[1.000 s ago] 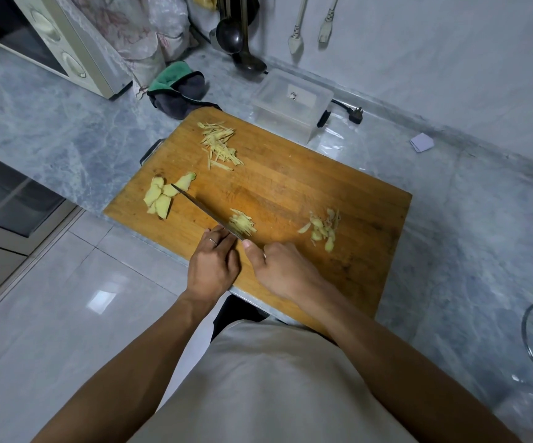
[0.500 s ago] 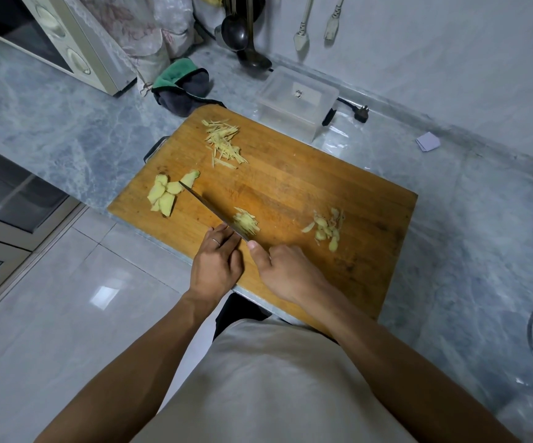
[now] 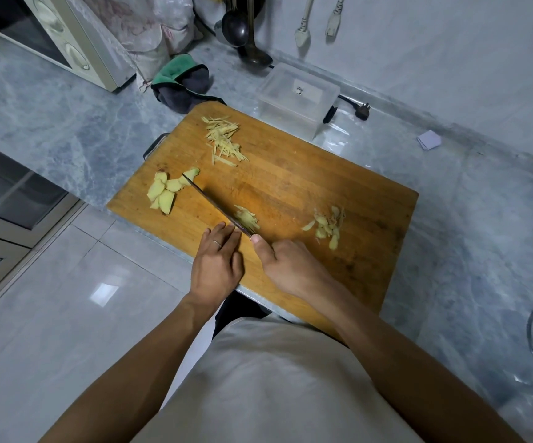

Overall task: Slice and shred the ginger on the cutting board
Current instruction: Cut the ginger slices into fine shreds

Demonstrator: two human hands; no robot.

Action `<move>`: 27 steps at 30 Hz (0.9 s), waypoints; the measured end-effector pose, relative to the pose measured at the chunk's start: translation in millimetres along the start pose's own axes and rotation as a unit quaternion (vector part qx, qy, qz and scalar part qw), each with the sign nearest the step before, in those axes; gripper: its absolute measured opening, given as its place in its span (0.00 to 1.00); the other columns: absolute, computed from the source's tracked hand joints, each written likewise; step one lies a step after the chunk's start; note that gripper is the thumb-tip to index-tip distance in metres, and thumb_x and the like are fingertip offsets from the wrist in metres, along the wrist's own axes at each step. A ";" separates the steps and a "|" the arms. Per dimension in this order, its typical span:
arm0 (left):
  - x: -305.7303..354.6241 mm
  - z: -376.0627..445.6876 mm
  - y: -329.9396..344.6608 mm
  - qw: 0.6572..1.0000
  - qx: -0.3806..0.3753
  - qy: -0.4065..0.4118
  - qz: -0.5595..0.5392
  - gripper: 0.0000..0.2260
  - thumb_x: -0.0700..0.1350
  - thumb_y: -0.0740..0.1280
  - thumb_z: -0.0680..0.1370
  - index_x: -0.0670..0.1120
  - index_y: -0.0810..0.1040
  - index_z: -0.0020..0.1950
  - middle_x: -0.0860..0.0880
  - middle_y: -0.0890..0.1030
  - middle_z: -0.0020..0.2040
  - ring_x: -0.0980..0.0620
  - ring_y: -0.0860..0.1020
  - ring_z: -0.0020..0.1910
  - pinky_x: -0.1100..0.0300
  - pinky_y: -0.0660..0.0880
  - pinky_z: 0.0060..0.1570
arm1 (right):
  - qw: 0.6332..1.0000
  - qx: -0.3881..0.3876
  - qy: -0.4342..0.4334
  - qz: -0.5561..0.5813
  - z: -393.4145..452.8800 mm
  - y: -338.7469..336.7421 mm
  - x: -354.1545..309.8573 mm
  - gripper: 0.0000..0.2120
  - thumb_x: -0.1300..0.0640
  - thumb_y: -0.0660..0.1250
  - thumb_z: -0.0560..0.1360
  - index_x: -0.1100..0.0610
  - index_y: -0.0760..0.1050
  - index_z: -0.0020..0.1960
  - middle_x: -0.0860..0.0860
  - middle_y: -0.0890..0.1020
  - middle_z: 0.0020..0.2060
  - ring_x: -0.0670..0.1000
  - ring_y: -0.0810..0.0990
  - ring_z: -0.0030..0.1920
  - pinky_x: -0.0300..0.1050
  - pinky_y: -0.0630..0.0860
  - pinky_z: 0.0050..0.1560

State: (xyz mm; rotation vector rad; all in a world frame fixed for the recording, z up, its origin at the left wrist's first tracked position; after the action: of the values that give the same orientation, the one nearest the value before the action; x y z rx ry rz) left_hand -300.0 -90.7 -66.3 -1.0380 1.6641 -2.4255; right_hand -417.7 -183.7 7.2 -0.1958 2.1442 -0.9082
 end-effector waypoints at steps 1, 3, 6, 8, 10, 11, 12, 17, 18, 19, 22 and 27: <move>-0.3 0.5 -0.6 1.000 -0.001 -0.002 -0.002 0.20 0.42 0.56 0.76 0.35 0.80 0.60 0.37 0.80 0.60 0.37 0.73 0.66 0.37 0.69 0.66 | 1.000 0.000 0.001 0.002 1.3 1.2 -0.4 0.35 0.36 0.47 0.84 0.60 0.67 0.30 0.54 0.73 0.26 0.56 0.75 0.30 0.48 0.65 0.30; -0.6 1.3 -1.5 1.000 -0.007 -0.004 -0.004 0.20 0.42 0.56 0.77 0.35 0.80 0.60 0.37 0.80 0.60 0.37 0.73 0.66 0.36 0.70 0.64 | 1.000 0.001 0.002 0.011 4.4 2.3 -2.5 0.35 0.36 0.47 0.84 0.60 0.67 0.30 0.54 0.73 0.26 0.56 0.74 0.30 0.48 0.65 0.29; 1.6 1.8 -3.6 1.000 -0.014 -0.007 -0.004 0.20 0.42 0.55 0.76 0.35 0.80 0.61 0.37 0.80 0.59 0.37 0.73 0.65 0.36 0.71 0.64 | 1.000 0.000 0.001 0.021 8.7 -0.7 -5.1 0.34 0.36 0.48 0.84 0.59 0.65 0.29 0.54 0.72 0.26 0.56 0.73 0.30 0.49 0.65 0.30; 2.7 1.9 -3.8 1.000 -0.020 -0.013 -0.009 0.21 0.42 0.56 0.76 0.35 0.80 0.61 0.38 0.80 0.60 0.37 0.73 0.65 0.36 0.70 0.64 | 1.000 -0.003 0.006 0.027 10.1 -3.2 -4.7 0.34 0.36 0.48 0.84 0.58 0.67 0.29 0.54 0.73 0.28 0.55 0.73 0.32 0.48 0.66 0.33; 1.3 2.4 -2.5 0.999 -0.027 -0.027 -0.022 0.21 0.42 0.55 0.76 0.35 0.80 0.61 0.38 0.80 0.60 0.37 0.73 0.65 0.37 0.70 0.65 | 1.000 -0.010 0.007 0.022 10.6 -2.9 -6.6 0.34 0.36 0.48 0.84 0.58 0.68 0.29 0.55 0.74 0.29 0.56 0.74 0.34 0.47 0.68 0.36; 0.4 2.7 -2.2 0.999 -0.031 -0.035 -0.028 0.21 0.42 0.55 0.76 0.36 0.80 0.61 0.38 0.80 0.60 0.37 0.73 0.65 0.37 0.69 0.64 | 1.000 -0.013 0.006 0.016 11.3 -1.8 -8.2 0.34 0.36 0.47 0.84 0.57 0.68 0.30 0.55 0.74 0.29 0.57 0.75 0.35 0.48 0.68 0.38; -0.8 2.9 -1.8 0.998 -0.034 -0.043 -0.033 0.21 0.42 0.55 0.76 0.36 0.80 0.61 0.39 0.80 0.61 0.37 0.73 0.65 0.37 0.69 0.64 | 1.000 -0.015 0.006 0.012 11.9 -0.6 -9.5 0.33 0.36 0.47 0.84 0.57 0.67 0.30 0.55 0.73 0.30 0.57 0.75 0.37 0.48 0.68 0.39; 2.6 2.1 -6.3 0.996 -0.044 -0.056 -0.052 0.23 0.42 0.55 0.75 0.36 0.80 0.63 0.38 0.79 0.63 0.37 0.72 0.67 0.37 0.69 0.66 | 1.000 -0.003 -0.002 0.020 10.9 -3.7 -6.8 0.34 0.35 0.46 0.84 0.57 0.67 0.30 0.55 0.72 0.30 0.57 0.73 0.39 0.49 0.68 0.40; 4.5 1.7 -9.1 0.996 -0.044 -0.057 -0.058 0.22 0.41 0.55 0.75 0.36 0.80 0.63 0.38 0.79 0.63 0.38 0.72 0.68 0.37 0.68 0.67 | 1.000 -0.002 0.001 0.025 10.4 -5.7 -5.3 0.34 0.35 0.46 0.83 0.56 0.67 0.30 0.54 0.72 0.30 0.57 0.73 0.39 0.49 0.68 0.40; 6.0 1.3 -11.7 0.995 -0.043 -0.062 -0.070 0.21 0.40 0.57 0.74 0.36 0.80 0.63 0.38 0.79 0.64 0.39 0.72 0.68 0.38 0.68 0.68 | 1.000 -0.001 0.004 0.031 9.2 -8.3 -4.5 0.34 0.35 0.46 0.83 0.56 0.68 0.30 0.53 0.73 0.30 0.56 0.74 0.38 0.49 0.70 0.39; 7.3 2.1 -23.7 0.985 -0.032 -0.106 -0.132 0.20 0.39 0.58 0.74 0.39 0.82 0.61 0.43 0.79 0.64 0.45 0.73 0.68 0.58 0.65 0.71 | 0.999 -0.007 0.009 0.049 4.6 -14.1 -0.7 0.35 0.33 0.46 0.83 0.56 0.70 0.30 0.52 0.75 0.28 0.53 0.76 0.30 0.49 0.77 0.36; 6.1 1.1 -51.5 0.961 0.068 -0.187 -0.191 0.14 0.35 0.63 0.77 0.45 0.84 0.57 0.54 0.81 0.56 0.57 0.76 0.58 0.75 0.68 0.59 | 0.998 -0.008 -0.007 0.061 -6.6 -26.2 7.5 0.32 0.32 0.48 0.82 0.55 0.68 0.33 0.50 0.72 0.26 0.49 0.72 0.25 0.42 0.68 0.32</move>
State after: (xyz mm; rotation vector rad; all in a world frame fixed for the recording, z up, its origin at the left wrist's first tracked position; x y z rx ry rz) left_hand -286.8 -71.6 -19.9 -1.7967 1.2523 -2.2959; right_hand -431.5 -202.4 22.9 -0.0786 2.1260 -0.8162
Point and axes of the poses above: each hand's wrist, its own z-axis towards the middle knuckle, its own y-axis out of the palm, x = y × z, the point moved 5 cm from there along z, towards the middle knuckle
